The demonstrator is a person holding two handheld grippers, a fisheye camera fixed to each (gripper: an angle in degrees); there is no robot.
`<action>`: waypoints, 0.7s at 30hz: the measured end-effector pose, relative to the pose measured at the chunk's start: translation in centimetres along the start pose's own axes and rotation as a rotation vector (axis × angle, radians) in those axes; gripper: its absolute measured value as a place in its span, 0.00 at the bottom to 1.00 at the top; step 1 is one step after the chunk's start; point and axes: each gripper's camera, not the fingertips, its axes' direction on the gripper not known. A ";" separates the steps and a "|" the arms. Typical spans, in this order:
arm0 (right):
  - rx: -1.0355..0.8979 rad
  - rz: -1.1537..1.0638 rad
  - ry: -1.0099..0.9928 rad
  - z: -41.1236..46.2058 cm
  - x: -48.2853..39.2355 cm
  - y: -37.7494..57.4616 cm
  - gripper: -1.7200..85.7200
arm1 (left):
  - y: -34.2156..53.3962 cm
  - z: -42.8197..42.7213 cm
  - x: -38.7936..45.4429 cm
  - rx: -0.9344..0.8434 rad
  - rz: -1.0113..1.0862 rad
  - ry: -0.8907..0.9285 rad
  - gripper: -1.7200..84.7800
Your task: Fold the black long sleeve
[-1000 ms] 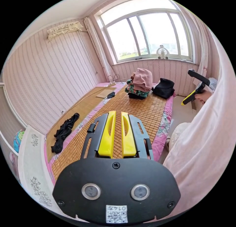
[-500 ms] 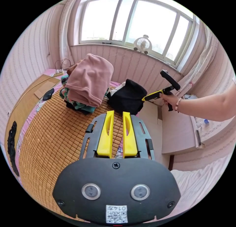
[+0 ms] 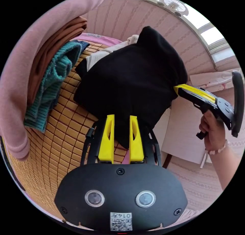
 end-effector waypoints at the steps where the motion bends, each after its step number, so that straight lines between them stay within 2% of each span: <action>1: 0.023 -0.018 -0.048 -1.5 0.9 0.3 0.03 | -0.2 -0.3 -0.3 0.005 0.019 0.011 0.09; 3: 0.048 -0.006 -0.141 -4.0 2.6 0.8 0.03 | 0.0 -1.3 -1.0 0.010 0.026 0.042 0.06; 6: 0.116 -0.012 -0.315 -9.7 4.1 2.1 0.02 | 2.4 -5.3 -2.0 0.110 0.065 0.108 0.02; 10: 0.164 -0.131 -0.392 -17.2 1.8 4.8 0.02 | 10.4 -14.0 -3.4 0.298 0.109 0.162 0.01; 13: 0.158 -0.257 -0.499 -20.5 -1.8 6.0 0.02 | 18.1 -19.3 -6.0 0.377 0.030 0.190 0.01; 16: 0.121 -0.417 -0.648 -21.1 -8.1 6.1 0.02 | 26.6 -23.9 -9.6 0.430 -0.138 0.149 0.01; 19: 0.120 -0.529 -0.848 -20.8 -16.4 5.6 0.02 | 36.4 -29.3 -13.4 0.502 -0.330 -0.015 0.01; 21: 0.186 -0.590 -0.910 -21.5 -21.6 5.5 0.02 | 42.4 -33.3 -14.8 0.564 -0.426 -0.133 0.01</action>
